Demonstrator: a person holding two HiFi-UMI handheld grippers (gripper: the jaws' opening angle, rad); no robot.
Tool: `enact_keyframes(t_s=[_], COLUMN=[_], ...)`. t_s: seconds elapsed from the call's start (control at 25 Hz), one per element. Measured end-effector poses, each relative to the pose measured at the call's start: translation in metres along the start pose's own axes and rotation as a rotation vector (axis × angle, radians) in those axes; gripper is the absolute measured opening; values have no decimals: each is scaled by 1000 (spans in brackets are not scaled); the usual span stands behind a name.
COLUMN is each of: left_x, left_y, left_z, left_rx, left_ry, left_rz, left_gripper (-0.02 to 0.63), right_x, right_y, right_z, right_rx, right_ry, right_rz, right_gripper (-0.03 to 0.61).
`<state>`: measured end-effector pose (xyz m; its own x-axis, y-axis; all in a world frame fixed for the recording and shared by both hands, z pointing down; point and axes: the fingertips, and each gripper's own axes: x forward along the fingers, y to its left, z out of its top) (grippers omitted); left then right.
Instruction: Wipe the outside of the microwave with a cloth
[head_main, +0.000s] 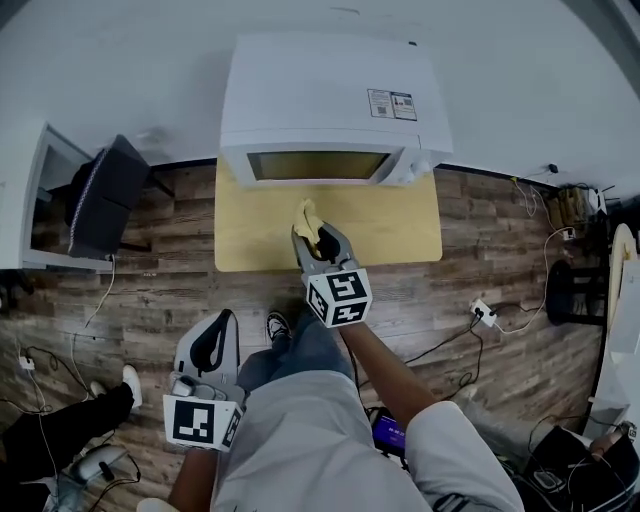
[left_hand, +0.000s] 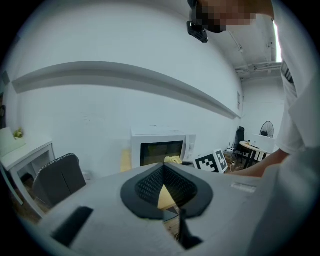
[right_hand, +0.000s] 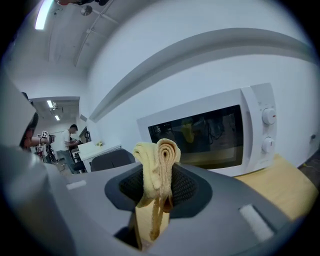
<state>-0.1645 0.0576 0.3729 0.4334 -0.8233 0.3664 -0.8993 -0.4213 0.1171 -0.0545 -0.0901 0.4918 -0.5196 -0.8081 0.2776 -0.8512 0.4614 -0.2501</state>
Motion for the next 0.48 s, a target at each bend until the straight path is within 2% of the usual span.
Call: enact_keyframes(t_s=[0.2,0.48], left_x=[1,1], left_y=[-5,-1], left_z=[5,7], left_rx=[33,0], left_ry=[1,-9], left_rz=[-28,-36], left_gripper=[-8,-9], right_x=[-36,-85], right_y=[-7,-6], right_z=[14,39], right_rx=[-1,2], right_ry=[-4,-11], right_rz=[-16,-30], right_gripper=[121,121])
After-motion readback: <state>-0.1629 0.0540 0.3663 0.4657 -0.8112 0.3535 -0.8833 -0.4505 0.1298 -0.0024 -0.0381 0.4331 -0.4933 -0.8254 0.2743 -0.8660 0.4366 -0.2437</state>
